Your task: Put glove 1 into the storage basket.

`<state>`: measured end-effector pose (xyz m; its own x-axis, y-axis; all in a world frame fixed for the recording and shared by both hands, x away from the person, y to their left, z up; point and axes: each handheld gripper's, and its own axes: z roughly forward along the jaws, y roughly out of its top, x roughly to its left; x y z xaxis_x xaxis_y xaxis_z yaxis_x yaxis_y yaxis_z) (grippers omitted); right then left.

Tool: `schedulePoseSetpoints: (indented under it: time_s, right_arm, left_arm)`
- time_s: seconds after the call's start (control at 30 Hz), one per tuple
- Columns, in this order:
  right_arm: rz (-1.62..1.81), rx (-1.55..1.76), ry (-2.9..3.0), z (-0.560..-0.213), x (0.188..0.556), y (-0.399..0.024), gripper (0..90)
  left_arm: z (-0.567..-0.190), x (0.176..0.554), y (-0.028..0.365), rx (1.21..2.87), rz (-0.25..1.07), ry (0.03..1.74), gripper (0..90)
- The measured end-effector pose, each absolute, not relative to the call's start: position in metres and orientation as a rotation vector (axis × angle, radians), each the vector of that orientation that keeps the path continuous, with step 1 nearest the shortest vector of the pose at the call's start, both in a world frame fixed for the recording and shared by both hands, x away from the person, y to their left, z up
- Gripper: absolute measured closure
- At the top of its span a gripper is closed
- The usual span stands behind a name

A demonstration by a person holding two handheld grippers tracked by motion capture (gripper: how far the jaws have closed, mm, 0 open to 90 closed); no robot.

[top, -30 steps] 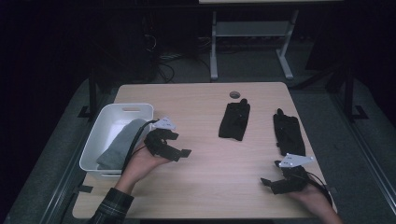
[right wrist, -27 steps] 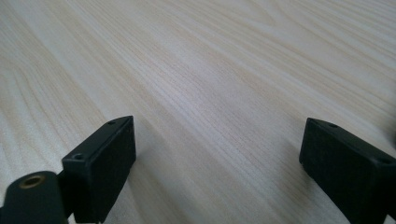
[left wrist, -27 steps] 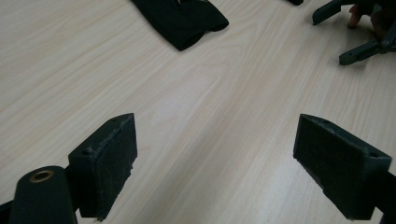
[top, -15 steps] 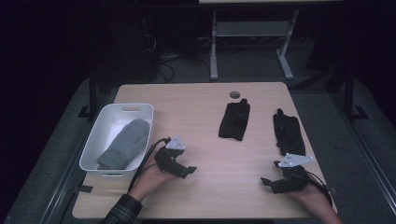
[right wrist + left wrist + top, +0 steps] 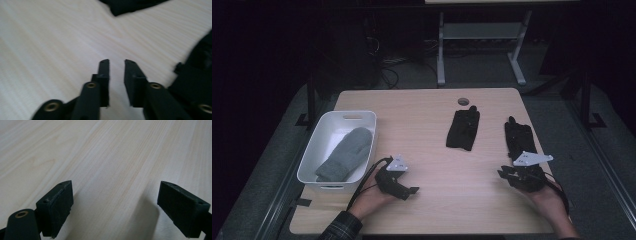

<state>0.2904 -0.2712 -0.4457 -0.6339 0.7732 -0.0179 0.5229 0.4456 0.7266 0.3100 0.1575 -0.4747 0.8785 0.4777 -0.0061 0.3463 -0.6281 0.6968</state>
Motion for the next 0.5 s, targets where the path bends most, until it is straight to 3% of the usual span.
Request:
schedulePoseSetpoints:
  time_s: [0.07, 0.5]
  right_arm:
    - [0.974, 1.135, 2.327, -0.444, 0.296, -0.276, 90.0]
    - [0.91, 1.243, 2.245, -0.441, 0.333, -0.308, 90.0]
  left_arm:
    - [-0.478, 0.309, 0.159, 2.272, 0.236, 0.578, 12.4]
    - [-0.477, 0.309, 0.159, 2.279, 0.24, 0.576, 12.3]
